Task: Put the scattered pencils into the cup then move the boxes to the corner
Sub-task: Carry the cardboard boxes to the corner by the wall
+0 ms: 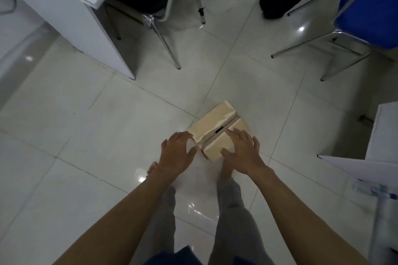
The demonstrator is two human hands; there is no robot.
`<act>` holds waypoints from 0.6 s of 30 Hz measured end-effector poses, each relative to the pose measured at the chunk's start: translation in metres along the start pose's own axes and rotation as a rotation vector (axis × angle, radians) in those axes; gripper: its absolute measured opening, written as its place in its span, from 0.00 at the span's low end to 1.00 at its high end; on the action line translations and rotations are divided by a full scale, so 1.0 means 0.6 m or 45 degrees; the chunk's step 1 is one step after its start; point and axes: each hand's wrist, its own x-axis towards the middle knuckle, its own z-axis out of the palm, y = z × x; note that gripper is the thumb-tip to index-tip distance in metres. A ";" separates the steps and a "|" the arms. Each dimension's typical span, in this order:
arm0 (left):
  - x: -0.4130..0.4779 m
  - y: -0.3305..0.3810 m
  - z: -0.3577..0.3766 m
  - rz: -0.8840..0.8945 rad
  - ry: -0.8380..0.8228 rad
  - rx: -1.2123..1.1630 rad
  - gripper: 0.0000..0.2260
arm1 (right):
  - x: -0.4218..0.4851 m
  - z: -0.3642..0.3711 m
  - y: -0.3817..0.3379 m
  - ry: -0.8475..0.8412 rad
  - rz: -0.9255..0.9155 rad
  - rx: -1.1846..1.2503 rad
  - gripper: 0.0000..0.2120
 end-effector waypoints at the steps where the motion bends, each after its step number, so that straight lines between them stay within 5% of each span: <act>1: 0.009 -0.007 0.013 -0.034 -0.001 0.006 0.20 | 0.018 0.008 0.012 -0.027 -0.002 -0.027 0.31; 8: 0.116 -0.036 0.193 -0.352 -0.069 -0.018 0.24 | 0.229 0.073 0.149 -0.134 -0.122 -0.228 0.38; 18: 0.290 -0.054 0.455 -0.800 0.039 -0.508 0.31 | 0.503 0.182 0.336 -0.180 -0.264 -0.367 0.43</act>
